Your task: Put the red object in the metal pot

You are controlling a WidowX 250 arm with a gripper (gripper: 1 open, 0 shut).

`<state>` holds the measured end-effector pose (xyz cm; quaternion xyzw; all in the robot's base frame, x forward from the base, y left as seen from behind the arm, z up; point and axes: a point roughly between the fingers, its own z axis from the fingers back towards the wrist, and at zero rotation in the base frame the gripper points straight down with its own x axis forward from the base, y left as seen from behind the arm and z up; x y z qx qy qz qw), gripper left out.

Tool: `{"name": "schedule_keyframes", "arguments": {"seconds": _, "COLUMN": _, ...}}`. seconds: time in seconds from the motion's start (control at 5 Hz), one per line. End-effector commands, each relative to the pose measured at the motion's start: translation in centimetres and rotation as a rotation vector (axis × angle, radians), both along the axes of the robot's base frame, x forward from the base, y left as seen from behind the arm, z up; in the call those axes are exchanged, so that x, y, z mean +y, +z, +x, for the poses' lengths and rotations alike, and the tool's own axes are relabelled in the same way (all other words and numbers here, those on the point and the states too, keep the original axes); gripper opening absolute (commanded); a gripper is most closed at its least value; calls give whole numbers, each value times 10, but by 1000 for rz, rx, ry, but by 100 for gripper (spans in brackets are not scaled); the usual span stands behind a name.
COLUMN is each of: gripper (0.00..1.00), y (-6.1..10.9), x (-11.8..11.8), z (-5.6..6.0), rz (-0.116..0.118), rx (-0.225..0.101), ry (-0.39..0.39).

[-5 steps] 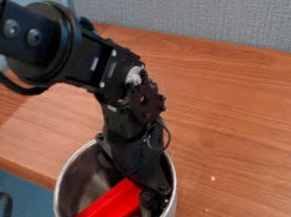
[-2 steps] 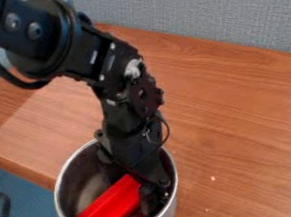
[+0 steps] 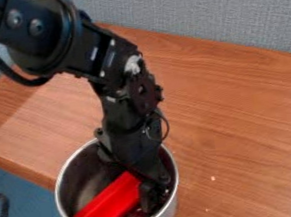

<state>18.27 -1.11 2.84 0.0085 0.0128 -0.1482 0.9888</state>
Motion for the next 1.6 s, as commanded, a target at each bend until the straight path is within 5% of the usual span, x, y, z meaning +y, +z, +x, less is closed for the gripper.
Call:
{"name": "schedule_keyframes", "arguments": {"seconds": 0.0, "gripper": 0, "y": 5, "x": 3, "z": 9, "rz": -10, "rx": -35, "ry": 21}}
{"name": "schedule_keyframes", "arguments": {"seconds": 0.2, "gripper": 100, "y": 9, "x": 4, "z": 12, "rz": -20, "rx": -42, "ry": 34}}
{"name": "schedule_keyframes", "arguments": {"seconds": 0.4, "gripper": 0, "y": 5, "x": 6, "z": 12, "rz": -18, "rx": -35, "ry": 40}}
{"name": "schedule_keyframes", "arguments": {"seconds": 1.2, "gripper": 0, "y": 7, "x": 9, "z": 18, "rz": -17, "rx": -42, "ry": 77}}
{"name": "schedule_keyframes", "arguments": {"seconds": 1.4, "gripper": 100, "y": 9, "x": 10, "z": 19, "rz": -20, "rx": -42, "ry": 87}}
